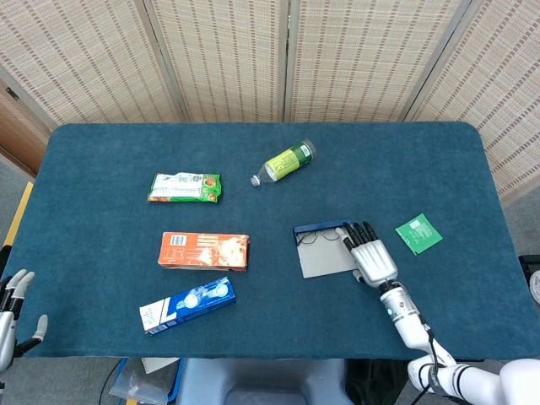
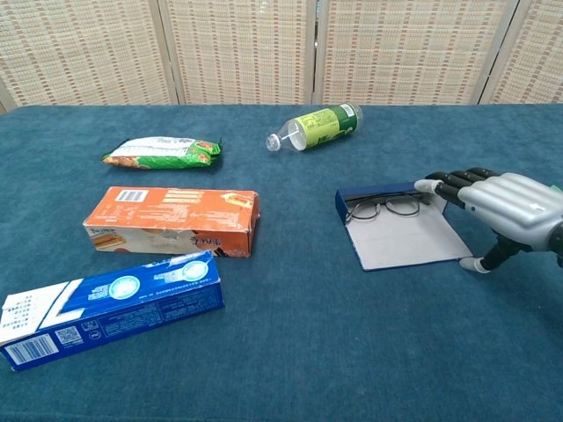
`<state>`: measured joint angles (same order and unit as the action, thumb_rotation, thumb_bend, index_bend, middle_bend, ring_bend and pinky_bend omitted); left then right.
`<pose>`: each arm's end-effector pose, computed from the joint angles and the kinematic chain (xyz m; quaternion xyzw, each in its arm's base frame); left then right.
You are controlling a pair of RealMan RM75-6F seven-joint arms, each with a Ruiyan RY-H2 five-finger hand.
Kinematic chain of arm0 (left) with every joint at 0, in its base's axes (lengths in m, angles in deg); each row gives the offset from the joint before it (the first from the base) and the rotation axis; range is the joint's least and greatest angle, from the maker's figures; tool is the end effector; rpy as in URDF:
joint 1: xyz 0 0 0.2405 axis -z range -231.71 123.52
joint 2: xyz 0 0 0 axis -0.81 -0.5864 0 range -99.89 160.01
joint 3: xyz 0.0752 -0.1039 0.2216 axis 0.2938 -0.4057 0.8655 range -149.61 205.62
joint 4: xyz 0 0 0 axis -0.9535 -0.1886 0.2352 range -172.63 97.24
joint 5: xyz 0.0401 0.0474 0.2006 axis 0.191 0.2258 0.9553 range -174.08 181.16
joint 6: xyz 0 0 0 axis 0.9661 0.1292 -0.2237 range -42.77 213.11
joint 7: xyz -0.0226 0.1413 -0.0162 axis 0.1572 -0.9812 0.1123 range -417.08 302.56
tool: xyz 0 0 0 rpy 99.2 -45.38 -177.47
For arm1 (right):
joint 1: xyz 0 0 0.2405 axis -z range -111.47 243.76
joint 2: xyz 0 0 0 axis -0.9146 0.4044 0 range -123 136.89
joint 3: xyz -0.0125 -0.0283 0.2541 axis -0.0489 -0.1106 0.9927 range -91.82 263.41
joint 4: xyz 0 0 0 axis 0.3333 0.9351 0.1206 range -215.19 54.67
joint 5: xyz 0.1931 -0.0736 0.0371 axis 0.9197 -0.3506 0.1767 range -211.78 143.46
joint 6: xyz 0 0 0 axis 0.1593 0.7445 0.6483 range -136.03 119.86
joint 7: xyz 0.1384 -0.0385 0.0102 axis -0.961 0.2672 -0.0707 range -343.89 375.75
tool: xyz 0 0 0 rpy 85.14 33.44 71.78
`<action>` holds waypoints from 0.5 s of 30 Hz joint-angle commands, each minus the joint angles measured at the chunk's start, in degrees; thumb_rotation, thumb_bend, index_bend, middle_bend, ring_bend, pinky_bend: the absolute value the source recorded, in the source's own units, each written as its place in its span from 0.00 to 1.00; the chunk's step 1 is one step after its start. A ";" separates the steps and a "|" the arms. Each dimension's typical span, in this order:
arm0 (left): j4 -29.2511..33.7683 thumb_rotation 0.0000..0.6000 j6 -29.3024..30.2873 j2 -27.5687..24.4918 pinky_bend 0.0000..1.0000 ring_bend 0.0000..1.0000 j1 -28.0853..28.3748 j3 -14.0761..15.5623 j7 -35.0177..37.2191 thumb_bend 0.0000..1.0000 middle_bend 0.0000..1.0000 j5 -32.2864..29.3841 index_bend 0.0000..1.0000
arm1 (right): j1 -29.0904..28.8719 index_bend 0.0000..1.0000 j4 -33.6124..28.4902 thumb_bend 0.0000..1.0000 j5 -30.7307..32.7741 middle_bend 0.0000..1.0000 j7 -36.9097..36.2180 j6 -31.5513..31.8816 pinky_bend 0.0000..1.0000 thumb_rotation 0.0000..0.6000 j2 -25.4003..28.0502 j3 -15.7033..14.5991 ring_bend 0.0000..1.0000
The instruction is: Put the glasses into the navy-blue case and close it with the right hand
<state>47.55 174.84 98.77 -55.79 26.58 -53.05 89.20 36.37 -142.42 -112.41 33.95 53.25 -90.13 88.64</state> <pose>-0.3438 0.1386 0.1522 -0.5517 -0.4123 -0.3793 0.6178 -0.2608 -0.3050 -0.0364 0.7633 -0.2975 0.2841 0.4981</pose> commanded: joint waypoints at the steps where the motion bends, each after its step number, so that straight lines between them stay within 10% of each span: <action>1: -0.07 1.00 0.03 0.03 0.00 0.00 -0.03 -0.02 0.04 0.42 0.00 -0.05 0.07 | -0.25 0.00 0.48 0.21 -0.29 0.03 -0.19 -0.12 0.02 1.00 -0.38 0.23 0.00; 15: -0.75 1.00 -0.11 0.08 0.00 0.00 -0.22 -0.08 0.57 0.42 0.00 -0.54 0.07 | -1.10 0.00 2.63 0.30 -1.64 0.04 -2.66 0.10 0.02 1.00 -1.63 1.36 0.00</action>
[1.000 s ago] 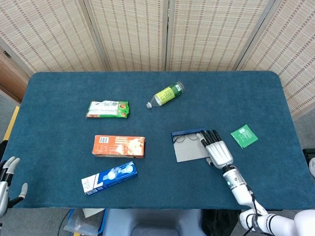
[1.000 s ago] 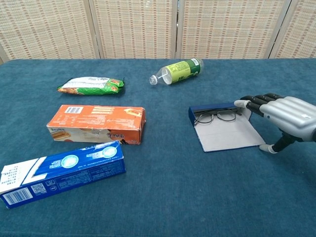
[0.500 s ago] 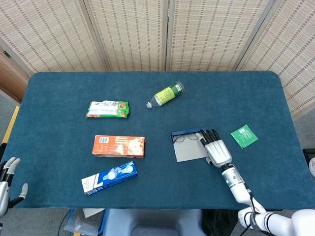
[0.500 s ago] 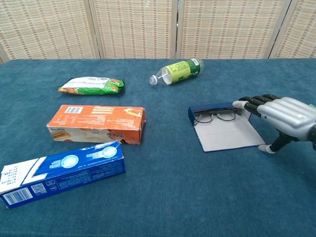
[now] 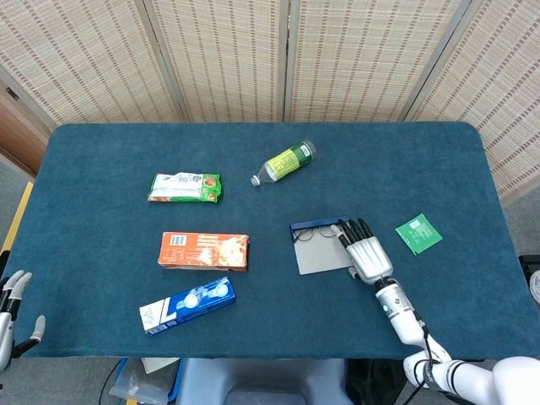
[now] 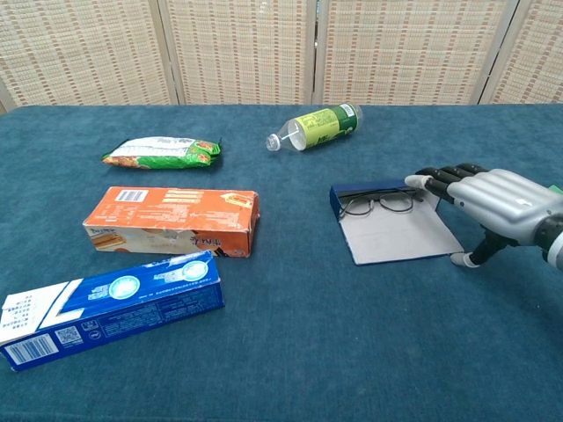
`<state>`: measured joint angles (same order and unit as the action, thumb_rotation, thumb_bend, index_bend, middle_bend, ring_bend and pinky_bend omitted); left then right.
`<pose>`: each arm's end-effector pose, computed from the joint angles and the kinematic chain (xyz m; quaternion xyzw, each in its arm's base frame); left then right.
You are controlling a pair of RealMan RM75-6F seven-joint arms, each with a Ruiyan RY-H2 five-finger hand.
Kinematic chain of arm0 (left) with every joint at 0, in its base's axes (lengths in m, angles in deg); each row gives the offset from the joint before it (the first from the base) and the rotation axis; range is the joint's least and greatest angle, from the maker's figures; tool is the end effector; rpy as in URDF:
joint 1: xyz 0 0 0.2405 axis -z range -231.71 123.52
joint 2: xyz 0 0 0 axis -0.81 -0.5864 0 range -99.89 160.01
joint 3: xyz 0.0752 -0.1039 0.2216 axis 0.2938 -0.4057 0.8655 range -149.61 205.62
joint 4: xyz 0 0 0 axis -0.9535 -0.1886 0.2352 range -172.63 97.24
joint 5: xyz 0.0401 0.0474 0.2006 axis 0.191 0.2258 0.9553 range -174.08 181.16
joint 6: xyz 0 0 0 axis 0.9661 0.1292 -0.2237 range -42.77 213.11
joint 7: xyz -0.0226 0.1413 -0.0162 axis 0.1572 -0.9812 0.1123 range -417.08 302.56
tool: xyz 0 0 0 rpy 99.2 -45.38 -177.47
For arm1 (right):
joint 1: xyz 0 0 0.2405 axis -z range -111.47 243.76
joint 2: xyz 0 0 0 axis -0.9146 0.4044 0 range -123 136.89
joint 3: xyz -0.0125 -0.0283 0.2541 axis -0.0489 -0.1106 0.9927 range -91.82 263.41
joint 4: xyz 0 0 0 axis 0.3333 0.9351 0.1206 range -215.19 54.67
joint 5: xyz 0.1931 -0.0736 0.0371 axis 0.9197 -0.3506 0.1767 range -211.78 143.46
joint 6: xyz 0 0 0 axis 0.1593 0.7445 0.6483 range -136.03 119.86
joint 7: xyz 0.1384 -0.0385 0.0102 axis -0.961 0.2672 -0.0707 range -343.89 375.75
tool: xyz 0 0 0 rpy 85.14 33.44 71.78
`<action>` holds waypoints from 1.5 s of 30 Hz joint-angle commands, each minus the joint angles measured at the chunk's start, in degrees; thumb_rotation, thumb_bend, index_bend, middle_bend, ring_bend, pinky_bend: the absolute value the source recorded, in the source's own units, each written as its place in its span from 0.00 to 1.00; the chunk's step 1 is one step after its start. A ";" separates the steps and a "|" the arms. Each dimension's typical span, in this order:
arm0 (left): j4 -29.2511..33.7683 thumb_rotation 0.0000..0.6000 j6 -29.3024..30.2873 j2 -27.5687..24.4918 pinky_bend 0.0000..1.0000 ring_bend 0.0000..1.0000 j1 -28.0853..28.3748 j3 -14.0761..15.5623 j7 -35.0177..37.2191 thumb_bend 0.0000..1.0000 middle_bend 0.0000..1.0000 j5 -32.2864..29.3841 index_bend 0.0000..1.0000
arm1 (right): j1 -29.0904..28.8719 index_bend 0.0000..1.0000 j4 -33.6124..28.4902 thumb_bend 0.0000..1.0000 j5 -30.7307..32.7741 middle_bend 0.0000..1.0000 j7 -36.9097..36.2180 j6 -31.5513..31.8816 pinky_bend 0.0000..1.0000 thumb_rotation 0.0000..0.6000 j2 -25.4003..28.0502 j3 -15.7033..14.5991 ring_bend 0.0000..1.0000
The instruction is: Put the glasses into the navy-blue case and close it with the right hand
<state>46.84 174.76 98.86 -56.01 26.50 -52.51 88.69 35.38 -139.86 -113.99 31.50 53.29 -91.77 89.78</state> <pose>-0.3477 0.1374 0.1535 -0.5481 -0.4143 -0.3763 0.6216 -0.2533 -0.3138 -0.0402 0.7597 -0.2943 0.3028 0.4944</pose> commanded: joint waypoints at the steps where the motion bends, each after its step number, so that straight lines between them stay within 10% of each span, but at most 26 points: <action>1: -0.06 1.00 -0.04 -0.01 0.00 0.00 0.02 -0.03 0.05 0.42 0.00 -0.03 0.07 | -0.20 0.00 0.06 0.31 -0.07 0.04 -0.32 0.06 0.02 1.00 0.05 0.36 0.00; 15: -0.55 1.00 -0.60 0.37 0.00 0.00 0.25 -0.15 0.35 0.42 0.00 -0.29 0.07 | -2.37 0.03 0.60 0.32 0.17 0.05 -0.70 -0.69 0.02 1.00 -0.63 2.70 0.00; 27: -0.80 1.00 -0.85 0.46 0.00 0.00 0.25 -0.16 0.35 0.42 0.00 -0.57 0.07 | -3.74 0.41 5.37 0.34 -2.08 0.15 -6.37 1.12 0.02 1.00 -3.81 3.10 0.00; 45: -1.28 1.00 -1.25 0.63 0.00 0.00 0.30 -0.28 0.50 0.42 0.00 -1.01 0.07 | -4.42 0.56 8.32 0.37 -2.10 0.22 -7.84 0.63 0.02 1.00 -5.31 3.13 0.00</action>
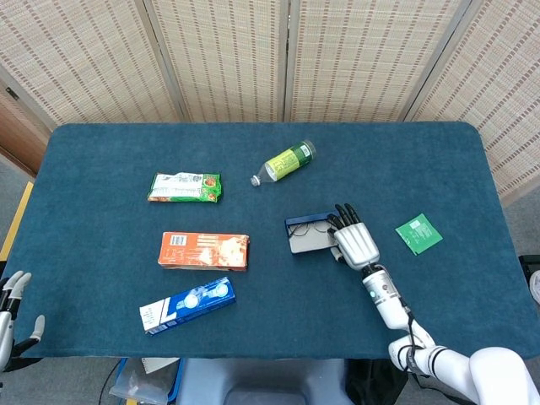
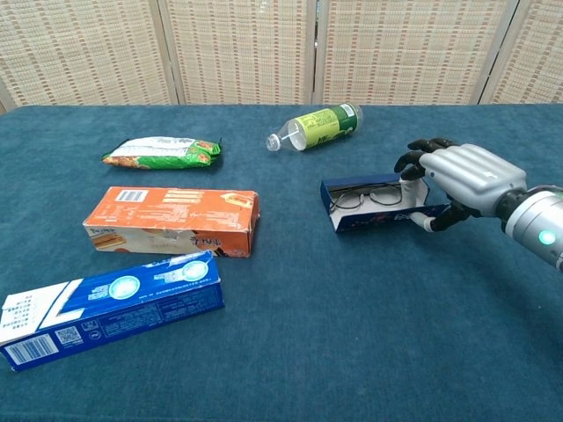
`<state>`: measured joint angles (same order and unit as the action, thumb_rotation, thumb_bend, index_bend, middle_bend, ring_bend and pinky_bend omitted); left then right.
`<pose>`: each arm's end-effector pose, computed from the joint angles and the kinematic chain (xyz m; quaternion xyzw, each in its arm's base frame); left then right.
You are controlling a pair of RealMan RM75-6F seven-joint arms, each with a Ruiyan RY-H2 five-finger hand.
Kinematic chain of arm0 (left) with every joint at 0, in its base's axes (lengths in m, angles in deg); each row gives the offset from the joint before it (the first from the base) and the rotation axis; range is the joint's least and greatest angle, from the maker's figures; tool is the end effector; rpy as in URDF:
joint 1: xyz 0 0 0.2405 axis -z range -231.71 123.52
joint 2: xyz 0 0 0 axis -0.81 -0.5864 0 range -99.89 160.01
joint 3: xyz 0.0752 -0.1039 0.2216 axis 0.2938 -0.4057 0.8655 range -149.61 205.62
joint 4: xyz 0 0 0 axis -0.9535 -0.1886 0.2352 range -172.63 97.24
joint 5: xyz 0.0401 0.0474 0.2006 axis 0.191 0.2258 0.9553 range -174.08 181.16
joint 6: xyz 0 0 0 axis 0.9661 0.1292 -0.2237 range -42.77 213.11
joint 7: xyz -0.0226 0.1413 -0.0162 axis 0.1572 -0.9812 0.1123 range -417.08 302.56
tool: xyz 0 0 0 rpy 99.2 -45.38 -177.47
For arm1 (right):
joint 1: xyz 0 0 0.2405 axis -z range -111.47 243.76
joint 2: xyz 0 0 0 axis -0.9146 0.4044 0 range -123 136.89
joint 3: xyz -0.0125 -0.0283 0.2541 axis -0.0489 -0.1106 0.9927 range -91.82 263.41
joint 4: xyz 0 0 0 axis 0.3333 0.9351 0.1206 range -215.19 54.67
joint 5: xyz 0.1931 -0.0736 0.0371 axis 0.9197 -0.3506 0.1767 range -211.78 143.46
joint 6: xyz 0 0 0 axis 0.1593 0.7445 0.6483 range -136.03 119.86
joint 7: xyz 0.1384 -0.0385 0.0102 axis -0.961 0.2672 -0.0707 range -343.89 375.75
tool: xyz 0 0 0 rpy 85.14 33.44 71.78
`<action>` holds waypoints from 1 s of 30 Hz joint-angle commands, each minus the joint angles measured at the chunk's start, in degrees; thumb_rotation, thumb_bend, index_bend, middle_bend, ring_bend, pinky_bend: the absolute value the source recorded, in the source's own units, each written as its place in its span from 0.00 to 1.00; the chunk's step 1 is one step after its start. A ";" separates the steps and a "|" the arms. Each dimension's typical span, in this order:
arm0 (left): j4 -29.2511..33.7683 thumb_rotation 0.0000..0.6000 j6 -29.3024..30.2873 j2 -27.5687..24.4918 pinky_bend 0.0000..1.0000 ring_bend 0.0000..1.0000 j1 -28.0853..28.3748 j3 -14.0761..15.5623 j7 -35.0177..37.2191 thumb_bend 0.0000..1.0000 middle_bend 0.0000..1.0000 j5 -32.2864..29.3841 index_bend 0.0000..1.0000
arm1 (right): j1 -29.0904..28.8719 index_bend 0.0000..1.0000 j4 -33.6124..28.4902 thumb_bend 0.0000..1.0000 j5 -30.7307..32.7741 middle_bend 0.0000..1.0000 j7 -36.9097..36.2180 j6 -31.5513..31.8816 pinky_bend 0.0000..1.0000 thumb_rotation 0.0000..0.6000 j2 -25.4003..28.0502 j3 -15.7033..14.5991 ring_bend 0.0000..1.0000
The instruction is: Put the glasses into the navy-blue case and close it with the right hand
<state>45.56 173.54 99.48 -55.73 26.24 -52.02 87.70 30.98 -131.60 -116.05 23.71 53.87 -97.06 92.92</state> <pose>-0.3535 0.1396 0.1512 -0.5461 -0.4204 -0.3692 0.6235 -0.2278 -0.3445 -0.0496 0.7396 -0.2950 0.3599 0.4863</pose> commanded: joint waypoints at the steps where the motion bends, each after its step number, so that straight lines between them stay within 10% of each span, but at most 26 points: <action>1: -0.05 1.00 -0.12 0.03 0.00 0.00 0.06 -0.04 -0.03 0.42 0.00 -0.09 0.07 | -0.04 0.58 0.11 0.37 -0.06 0.22 -0.13 0.10 0.02 1.00 -0.02 0.01 0.00; 30: 2.20 1.00 0.02 -0.08 0.00 0.00 0.92 0.15 -1.97 0.42 0.00 1.54 0.07 | 12.67 0.64 -23.47 0.43 -6.86 0.28 5.01 12.81 0.02 1.00 17.06 -9.96 0.02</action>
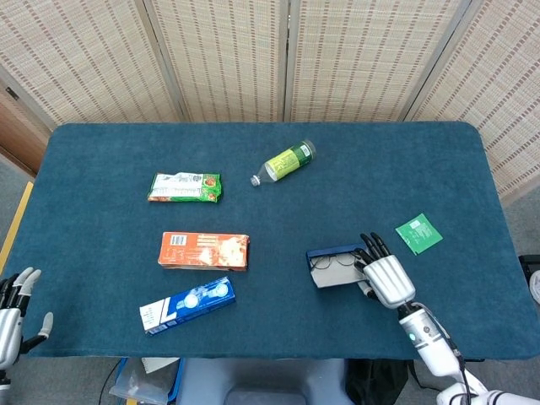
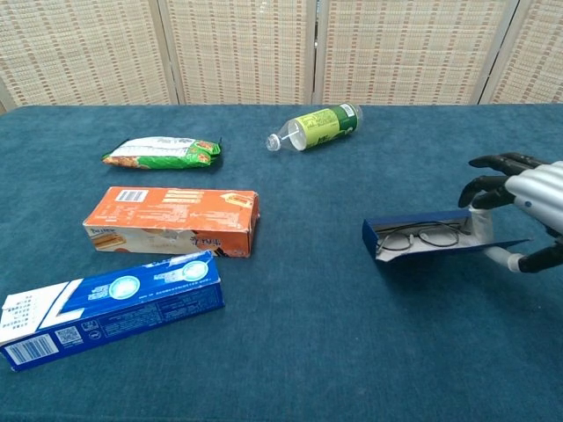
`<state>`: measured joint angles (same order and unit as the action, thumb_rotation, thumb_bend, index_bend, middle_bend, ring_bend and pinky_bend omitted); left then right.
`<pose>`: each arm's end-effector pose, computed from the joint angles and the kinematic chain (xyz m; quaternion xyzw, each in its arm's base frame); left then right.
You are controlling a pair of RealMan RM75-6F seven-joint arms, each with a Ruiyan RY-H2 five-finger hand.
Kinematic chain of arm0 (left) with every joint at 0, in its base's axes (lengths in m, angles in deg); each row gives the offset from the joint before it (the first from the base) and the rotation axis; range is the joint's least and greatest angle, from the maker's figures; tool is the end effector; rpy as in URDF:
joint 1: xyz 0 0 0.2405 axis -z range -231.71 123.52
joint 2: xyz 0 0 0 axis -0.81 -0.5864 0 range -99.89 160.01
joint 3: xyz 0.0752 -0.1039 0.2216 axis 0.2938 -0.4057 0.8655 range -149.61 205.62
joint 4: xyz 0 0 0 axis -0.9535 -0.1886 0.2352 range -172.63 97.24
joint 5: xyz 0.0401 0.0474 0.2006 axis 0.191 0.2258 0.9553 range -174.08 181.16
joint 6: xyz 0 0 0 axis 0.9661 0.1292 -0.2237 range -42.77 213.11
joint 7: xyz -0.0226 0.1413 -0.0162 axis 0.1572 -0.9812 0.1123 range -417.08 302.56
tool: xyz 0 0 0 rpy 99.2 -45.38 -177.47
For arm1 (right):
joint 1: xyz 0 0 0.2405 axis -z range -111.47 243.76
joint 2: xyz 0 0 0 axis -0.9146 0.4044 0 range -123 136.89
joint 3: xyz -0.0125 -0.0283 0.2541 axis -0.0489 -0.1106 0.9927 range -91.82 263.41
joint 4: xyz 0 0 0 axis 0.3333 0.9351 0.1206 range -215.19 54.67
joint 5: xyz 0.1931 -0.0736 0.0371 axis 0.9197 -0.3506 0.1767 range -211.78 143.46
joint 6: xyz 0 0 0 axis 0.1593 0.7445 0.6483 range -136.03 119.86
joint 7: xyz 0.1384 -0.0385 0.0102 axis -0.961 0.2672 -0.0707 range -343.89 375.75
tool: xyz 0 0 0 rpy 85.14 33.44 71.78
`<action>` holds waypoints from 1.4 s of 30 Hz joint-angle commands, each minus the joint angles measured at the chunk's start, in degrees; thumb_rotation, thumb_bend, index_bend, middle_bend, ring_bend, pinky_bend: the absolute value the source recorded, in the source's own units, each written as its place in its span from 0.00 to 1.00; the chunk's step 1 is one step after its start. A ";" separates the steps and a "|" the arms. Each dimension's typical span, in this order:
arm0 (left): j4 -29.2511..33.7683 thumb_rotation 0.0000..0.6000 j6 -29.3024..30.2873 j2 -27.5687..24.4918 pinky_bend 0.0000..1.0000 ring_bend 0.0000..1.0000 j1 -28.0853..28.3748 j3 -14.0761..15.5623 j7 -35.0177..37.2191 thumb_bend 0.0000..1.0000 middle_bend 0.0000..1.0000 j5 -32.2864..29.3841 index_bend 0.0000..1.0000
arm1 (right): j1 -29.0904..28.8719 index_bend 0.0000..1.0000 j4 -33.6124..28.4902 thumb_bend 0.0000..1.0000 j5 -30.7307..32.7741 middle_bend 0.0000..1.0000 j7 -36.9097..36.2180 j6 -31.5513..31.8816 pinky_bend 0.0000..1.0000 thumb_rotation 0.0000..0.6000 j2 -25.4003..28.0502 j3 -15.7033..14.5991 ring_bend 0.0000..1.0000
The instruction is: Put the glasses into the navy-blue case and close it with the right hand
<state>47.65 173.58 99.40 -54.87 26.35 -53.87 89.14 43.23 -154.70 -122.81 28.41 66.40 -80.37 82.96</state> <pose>-0.3415 0.1450 0.1461 -0.5580 -0.4138 -0.3781 0.6119 -0.2609 -0.2479 0.0110 0.7513 -0.2876 0.3609 0.4719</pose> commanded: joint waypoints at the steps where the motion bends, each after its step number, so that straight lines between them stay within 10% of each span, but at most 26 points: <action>1: 0.25 1.00 0.02 -0.02 0.00 0.00 0.08 0.07 -0.21 0.42 0.00 0.19 0.07 | 0.35 0.64 -0.17 0.44 0.36 0.28 0.27 -0.11 0.02 1.00 0.27 0.48 0.02; 21: 0.68 1.00 0.99 -1.04 0.00 0.00 -0.69 0.22 0.37 0.42 0.00 -0.01 0.07 | -4.82 0.64 6.76 0.44 6.29 0.27 -0.85 -8.95 0.02 1.00 -4.46 7.66 0.02; 32: 0.57 1.00 1.15 -1.24 0.00 0.00 -1.05 0.37 0.95 0.42 0.00 -0.18 0.07 | -7.80 0.12 11.04 0.39 10.34 0.12 1.98 -14.29 0.01 1.00 -7.69 10.03 0.00; 42: 0.53 1.00 0.95 -1.52 0.00 0.00 -1.12 0.23 0.95 0.42 0.00 -0.63 0.07 | -7.99 0.08 8.11 0.39 9.70 0.11 0.19 -12.16 0.01 1.00 -5.20 11.03 0.00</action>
<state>48.16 174.57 97.90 -56.02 26.59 -52.89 88.52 34.83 -145.20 -112.54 28.94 53.16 -86.86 94.01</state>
